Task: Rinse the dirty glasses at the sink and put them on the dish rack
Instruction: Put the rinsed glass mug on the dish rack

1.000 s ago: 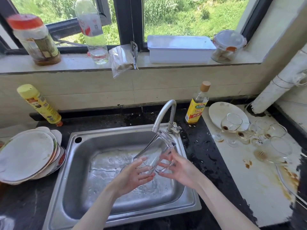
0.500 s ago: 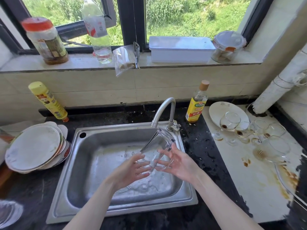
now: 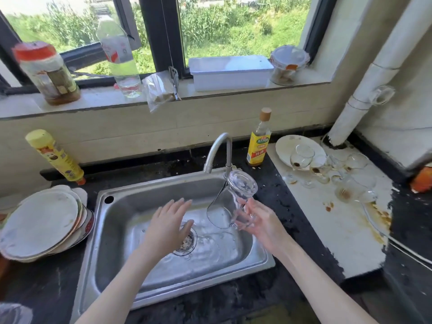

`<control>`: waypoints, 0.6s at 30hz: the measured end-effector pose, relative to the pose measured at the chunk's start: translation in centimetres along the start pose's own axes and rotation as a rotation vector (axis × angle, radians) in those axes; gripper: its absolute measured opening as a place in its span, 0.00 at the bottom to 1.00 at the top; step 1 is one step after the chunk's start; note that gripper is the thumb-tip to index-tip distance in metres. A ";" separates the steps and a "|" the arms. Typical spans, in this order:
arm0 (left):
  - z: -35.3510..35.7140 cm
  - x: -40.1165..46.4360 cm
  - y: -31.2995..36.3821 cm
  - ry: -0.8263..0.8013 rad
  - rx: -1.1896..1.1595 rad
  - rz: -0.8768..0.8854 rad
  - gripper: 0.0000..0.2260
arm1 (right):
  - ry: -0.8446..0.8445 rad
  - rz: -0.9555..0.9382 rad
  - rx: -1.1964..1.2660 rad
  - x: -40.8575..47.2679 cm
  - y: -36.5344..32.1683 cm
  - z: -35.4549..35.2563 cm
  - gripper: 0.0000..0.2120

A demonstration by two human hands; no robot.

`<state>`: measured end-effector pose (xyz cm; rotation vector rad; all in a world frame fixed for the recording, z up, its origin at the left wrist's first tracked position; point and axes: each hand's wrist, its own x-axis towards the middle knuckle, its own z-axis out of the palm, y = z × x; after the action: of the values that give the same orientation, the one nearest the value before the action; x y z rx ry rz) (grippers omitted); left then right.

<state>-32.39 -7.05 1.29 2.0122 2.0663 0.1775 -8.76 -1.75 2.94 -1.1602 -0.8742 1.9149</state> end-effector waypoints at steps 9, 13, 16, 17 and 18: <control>1.3 -4.4 4.0 -0.019 0.104 0.499 0.23 | 0.280 -0.200 0.028 -13.0 4.6 -1.9 0.18; 1.5 -6.6 8.7 -0.091 0.123 0.693 0.24 | 0.413 -0.279 0.094 -20.4 6.8 -3.6 0.14; 2.6 -9.1 13.2 -0.180 0.100 0.835 0.26 | 0.537 -0.333 0.127 -26.5 9.1 -5.9 0.14; 3.1 -10.2 14.7 -0.200 0.096 0.875 0.26 | 0.568 -0.352 0.120 -28.6 10.1 -6.8 0.13; 3.6 -11.5 16.3 -0.218 0.094 0.919 0.24 | 0.605 -0.367 0.116 -30.7 10.9 -7.6 0.12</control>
<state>-15.53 -18.14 3.16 2.7354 0.9164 0.0142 5.91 -31.80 4.14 -1.3001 -0.5786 1.1996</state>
